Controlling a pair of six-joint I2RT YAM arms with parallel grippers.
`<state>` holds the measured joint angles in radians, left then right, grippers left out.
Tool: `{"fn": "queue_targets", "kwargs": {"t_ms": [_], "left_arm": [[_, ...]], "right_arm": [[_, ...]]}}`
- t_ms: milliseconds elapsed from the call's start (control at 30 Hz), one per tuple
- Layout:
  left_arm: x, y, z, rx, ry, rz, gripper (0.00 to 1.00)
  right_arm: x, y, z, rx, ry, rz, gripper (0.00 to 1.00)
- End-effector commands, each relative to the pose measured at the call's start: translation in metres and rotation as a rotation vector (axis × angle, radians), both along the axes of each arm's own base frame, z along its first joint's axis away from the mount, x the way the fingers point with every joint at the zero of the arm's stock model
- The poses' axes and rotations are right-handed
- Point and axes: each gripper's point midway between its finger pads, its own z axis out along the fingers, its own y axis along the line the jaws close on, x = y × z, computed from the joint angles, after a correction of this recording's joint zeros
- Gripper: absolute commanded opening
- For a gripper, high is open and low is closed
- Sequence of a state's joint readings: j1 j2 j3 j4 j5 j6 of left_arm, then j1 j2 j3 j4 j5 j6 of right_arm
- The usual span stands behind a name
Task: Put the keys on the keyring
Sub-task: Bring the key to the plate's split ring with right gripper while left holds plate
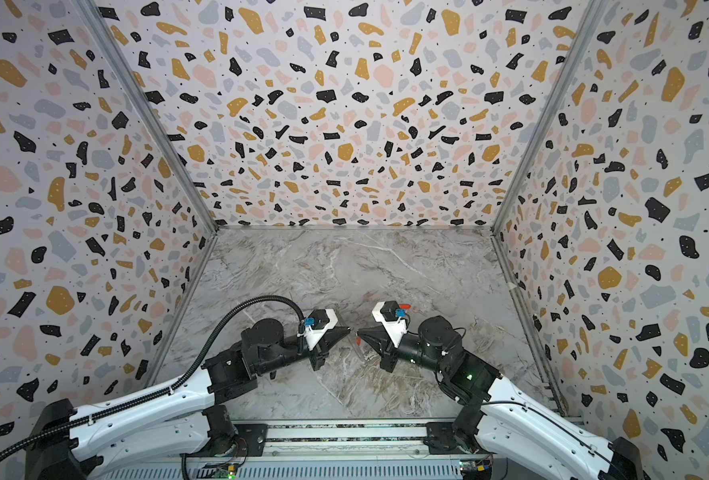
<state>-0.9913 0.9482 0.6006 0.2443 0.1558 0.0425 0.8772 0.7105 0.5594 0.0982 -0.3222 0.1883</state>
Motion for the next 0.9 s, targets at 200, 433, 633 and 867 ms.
{"fn": "queue_targets", "kwargs": {"t_ms": [200, 433, 633, 867], "left_arm": [[-0.006, -0.004, 0.054, -0.107, -0.069, -0.066, 0.00], [0.009, -0.004, 0.066, -0.145, -0.005, -0.189, 0.00], [0.012, 0.000, 0.081, -0.164, 0.001, -0.308, 0.00], [-0.003, 0.003, 0.089, -0.147, -0.055, -0.393, 0.00]], "right_arm": [[0.000, -0.006, 0.021, 0.050, -0.109, -0.013, 0.00], [0.011, -0.011, 0.034, 0.069, -0.172, -0.060, 0.00], [0.020, -0.014, 0.052, 0.089, -0.233, -0.098, 0.00], [0.031, -0.016, 0.070, 0.100, -0.326, -0.150, 0.00]]}}
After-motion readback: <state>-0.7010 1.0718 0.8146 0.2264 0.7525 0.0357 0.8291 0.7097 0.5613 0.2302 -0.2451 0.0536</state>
